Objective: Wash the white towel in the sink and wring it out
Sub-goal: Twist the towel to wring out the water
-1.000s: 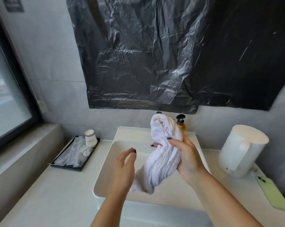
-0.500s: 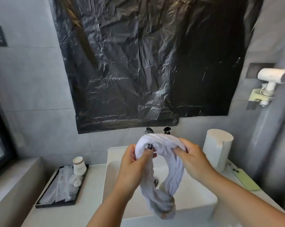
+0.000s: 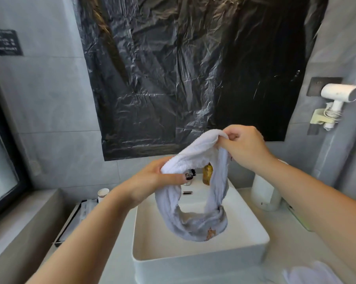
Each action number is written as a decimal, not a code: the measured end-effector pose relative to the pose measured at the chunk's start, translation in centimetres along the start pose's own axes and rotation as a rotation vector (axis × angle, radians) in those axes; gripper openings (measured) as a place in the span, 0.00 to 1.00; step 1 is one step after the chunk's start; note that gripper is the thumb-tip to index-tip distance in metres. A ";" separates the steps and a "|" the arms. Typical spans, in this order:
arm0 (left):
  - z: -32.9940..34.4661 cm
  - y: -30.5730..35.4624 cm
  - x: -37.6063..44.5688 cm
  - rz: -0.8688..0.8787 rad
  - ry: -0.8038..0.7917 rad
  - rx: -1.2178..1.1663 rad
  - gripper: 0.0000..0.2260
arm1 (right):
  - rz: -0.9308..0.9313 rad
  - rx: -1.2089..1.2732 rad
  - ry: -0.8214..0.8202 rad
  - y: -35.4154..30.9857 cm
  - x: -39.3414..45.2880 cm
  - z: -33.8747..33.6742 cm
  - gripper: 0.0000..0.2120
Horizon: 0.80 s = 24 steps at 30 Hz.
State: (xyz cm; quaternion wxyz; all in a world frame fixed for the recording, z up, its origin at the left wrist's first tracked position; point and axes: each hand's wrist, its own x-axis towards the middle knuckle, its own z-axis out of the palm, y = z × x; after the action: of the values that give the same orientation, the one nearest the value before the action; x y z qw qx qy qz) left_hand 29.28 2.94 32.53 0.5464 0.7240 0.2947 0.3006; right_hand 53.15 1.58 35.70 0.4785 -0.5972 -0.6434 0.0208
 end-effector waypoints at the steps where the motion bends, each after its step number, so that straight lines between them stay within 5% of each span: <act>1: 0.4 0.4 0.1 0.004 -0.078 -0.064 0.22 | -0.001 -0.003 -0.035 -0.2 0.3 -0.1 0.03; 3: 1.4 0.9 0.9 0.022 -0.105 -0.258 0.15 | 0.006 -0.013 -0.107 -0.5 1.0 -0.6 0.04; 6: 2.0 1.6 2.5 0.072 0.110 -0.339 0.07 | 0.044 -0.011 -0.145 -0.1 1.9 -1.8 0.04; 9: 1.9 0.9 4.0 0.095 0.544 0.394 0.13 | -0.007 -0.033 -0.022 0.8 2.2 -2.5 0.04; 11: 2.9 1.0 4.0 0.079 0.699 0.761 0.16 | -0.059 0.008 0.057 0.8 1.9 -2.2 0.03; 13: 3.6 1.5 3.9 -0.047 0.523 0.585 0.21 | -0.067 0.063 0.113 0.4 1.6 -1.7 0.04; 15: 4.1 2.0 3.7 -0.189 0.110 0.164 0.27 | -0.069 0.095 0.103 -0.1 1.6 -1.2 0.05; 17: 4.5 1.8 3.5 -0.231 -0.104 -0.195 0.34 | -0.046 0.216 0.009 -0.6 1.6 -0.8 0.06; 21: 6.1 0.3 4.2 -0.135 0.086 -0.562 0.20 | 0.094 0.433 -0.155 -0.6 1.9 -1.0 0.14; 24: 6.5 0.0 4.8 0.071 0.224 -0.429 0.13 | 0.314 0.593 -0.212 0.2 0.6 -0.8 0.12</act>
State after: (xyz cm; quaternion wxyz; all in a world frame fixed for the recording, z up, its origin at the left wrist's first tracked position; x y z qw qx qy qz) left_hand 37.31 2.51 31.59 0.6407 0.5635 0.2571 0.4538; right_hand 53.92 1.71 36.33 0.5526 -0.5182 -0.5559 0.3421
